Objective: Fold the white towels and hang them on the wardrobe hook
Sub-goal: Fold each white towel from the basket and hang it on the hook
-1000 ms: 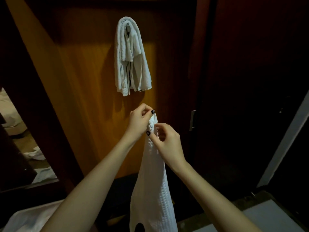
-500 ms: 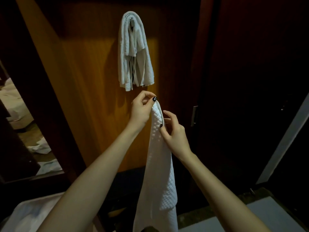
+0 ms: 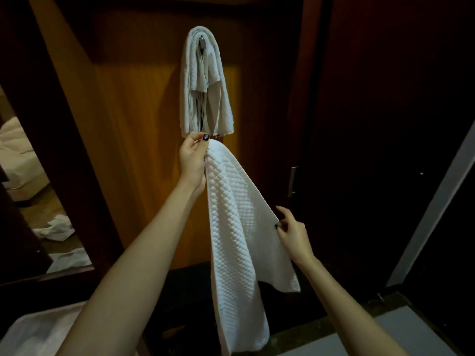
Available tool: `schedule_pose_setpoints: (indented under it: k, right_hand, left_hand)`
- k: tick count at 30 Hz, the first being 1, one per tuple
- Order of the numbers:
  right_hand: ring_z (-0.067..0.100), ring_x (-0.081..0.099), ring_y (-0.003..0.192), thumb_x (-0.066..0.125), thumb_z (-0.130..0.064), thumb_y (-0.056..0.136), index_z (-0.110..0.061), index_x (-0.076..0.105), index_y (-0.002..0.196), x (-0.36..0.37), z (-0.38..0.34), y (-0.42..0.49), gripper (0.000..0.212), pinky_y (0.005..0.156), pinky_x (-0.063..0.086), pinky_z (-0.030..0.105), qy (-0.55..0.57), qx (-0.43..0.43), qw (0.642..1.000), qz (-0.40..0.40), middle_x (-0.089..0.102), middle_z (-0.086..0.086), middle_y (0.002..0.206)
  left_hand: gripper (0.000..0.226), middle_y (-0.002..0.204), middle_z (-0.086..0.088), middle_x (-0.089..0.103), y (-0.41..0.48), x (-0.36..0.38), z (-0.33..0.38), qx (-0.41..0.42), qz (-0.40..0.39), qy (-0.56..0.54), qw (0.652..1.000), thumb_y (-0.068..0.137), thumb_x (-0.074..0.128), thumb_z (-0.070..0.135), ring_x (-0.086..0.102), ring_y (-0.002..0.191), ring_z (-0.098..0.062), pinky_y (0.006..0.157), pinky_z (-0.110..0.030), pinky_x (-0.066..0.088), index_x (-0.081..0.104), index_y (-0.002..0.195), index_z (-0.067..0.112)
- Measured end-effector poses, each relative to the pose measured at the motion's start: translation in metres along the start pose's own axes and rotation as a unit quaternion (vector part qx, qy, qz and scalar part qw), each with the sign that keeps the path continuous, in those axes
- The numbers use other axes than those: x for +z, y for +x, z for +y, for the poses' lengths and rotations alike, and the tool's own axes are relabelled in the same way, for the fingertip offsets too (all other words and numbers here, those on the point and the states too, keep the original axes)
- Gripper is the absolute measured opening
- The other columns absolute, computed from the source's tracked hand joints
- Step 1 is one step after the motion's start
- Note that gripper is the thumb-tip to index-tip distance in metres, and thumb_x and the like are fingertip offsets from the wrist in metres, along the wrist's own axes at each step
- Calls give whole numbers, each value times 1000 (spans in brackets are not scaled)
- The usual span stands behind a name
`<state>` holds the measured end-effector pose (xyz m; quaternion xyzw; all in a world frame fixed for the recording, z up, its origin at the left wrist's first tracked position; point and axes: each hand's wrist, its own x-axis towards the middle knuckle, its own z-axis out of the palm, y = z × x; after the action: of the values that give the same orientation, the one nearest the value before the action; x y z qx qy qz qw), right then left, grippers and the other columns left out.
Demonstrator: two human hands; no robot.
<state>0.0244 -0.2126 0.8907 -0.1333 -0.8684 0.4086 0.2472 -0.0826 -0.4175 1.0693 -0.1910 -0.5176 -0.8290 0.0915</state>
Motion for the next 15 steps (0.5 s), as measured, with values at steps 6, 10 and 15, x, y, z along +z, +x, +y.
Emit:
schedule_pose_setpoints:
  k: [6, 10, 15]
  right_hand:
    - [17, 62, 79, 52, -16, 97, -20, 60, 93, 2, 11, -6, 10, 64, 49, 32, -39, 8, 999, 27, 61, -2, 86]
    - [4, 60, 63, 50, -21, 97, -30, 57, 101, -22, -2, 2, 11, 51, 46, 26, -42, -16, 997, 61, 62, -11, 73]
    - [4, 65, 63, 57, -15, 94, -39, 62, 104, -52, -34, 18, 27, 51, 47, 16, 93, -50, 993, 60, 69, -5, 77]
  left_hand:
    - [7, 81, -3, 62, 7, 1, 10, -3, 3, -35, 999, 96, 52, 8, 62, 67, -9, 67, -27, 54, 56, 93, 12]
    - [9, 83, 0, 63, 14, -19, 12, 37, 13, 33, 999, 96, 52, 9, 63, 67, -5, 62, -22, 53, 57, 94, 16]
    - [17, 73, 8, 68, -5, -54, -10, 61, -16, 173, 983, 96, 53, 8, 63, 63, 0, 54, -14, 49, 58, 94, 25]
